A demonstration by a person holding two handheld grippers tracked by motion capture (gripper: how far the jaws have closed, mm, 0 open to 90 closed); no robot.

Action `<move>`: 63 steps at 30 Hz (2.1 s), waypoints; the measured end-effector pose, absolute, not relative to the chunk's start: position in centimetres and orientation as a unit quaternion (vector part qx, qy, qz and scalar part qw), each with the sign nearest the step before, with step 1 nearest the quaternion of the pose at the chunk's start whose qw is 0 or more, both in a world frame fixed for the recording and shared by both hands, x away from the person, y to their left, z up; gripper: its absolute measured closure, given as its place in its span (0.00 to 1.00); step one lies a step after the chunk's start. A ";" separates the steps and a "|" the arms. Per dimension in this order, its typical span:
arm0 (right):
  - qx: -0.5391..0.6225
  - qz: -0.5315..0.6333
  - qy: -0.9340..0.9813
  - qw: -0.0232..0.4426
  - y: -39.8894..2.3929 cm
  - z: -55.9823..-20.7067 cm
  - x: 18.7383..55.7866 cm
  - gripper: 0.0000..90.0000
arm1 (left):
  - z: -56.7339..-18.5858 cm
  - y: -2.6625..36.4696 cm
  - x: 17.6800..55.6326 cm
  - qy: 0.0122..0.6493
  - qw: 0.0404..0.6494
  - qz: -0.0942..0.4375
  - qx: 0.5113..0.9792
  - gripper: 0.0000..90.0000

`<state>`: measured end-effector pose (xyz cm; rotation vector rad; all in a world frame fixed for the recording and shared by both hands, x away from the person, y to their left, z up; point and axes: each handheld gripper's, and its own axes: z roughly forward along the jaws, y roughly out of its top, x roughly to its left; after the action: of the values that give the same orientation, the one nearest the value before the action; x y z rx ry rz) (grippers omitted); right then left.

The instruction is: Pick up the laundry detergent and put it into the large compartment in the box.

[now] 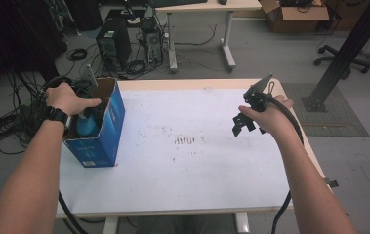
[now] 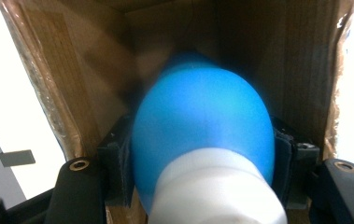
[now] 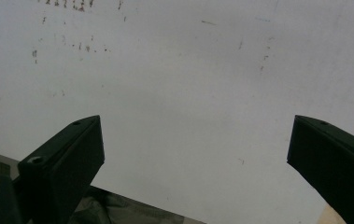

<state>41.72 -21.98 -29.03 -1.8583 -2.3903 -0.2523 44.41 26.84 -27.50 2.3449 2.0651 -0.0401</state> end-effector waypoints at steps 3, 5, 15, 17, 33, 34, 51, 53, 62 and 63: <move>-0.611 -0.083 -0.786 0.052 -22.0 -29.0 41.7 0.04 | -27.5 26.7 44.4 0.659 0.010 -0.011 0.752 0.41; -0.610 -0.083 -0.786 0.051 -22.0 -29.0 41.7 0.04 | -27.5 26.6 44.4 0.658 0.009 -0.012 0.753 0.41; -0.611 -0.083 -0.785 0.052 -22.0 -29.0 41.7 0.04 | -27.3 26.7 44.3 0.665 0.006 -0.014 0.747 0.37; -0.611 -0.084 -0.785 0.052 -22.0 -28.9 41.7 0.04 | -27.2 26.7 44.3 0.665 0.006 -0.013 0.746 0.36; -0.609 -0.085 -0.787 0.052 -21.6 -28.8 41.5 0.04 | -24.2 26.6 43.8 0.664 0.019 0.004 0.747 0.34; -0.608 -0.086 -0.788 0.051 -21.6 -28.7 41.5 0.04 | -24.0 26.6 43.8 0.666 0.020 0.004 0.746 0.34; -0.612 -0.095 -0.783 0.048 -22.5 -27.8 41.1 0.04 | -17.7 21.6 43.5 0.637 0.039 0.040 0.769 0.34; -0.613 -0.094 -0.783 0.047 -22.6 -27.7 41.1 0.04 | -17.5 20.6 43.4 0.635 0.044 0.040 0.771 0.34; -0.609 -0.095 -0.786 0.043 -22.7 -27.0 41.3 0.04 | -17.2 15.8 43.5 0.610 0.046 0.033 0.791 0.33; -0.609 -0.096 -0.787 0.042 -22.6 -26.9 41.3 0.04 | -17.2 15.8 43.5 0.610 0.046 0.033 0.791 0.33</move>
<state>41.34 -22.64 -26.92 -1.8619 -2.4066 -0.2930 43.48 15.81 -17.24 2.4129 1.8607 0.0998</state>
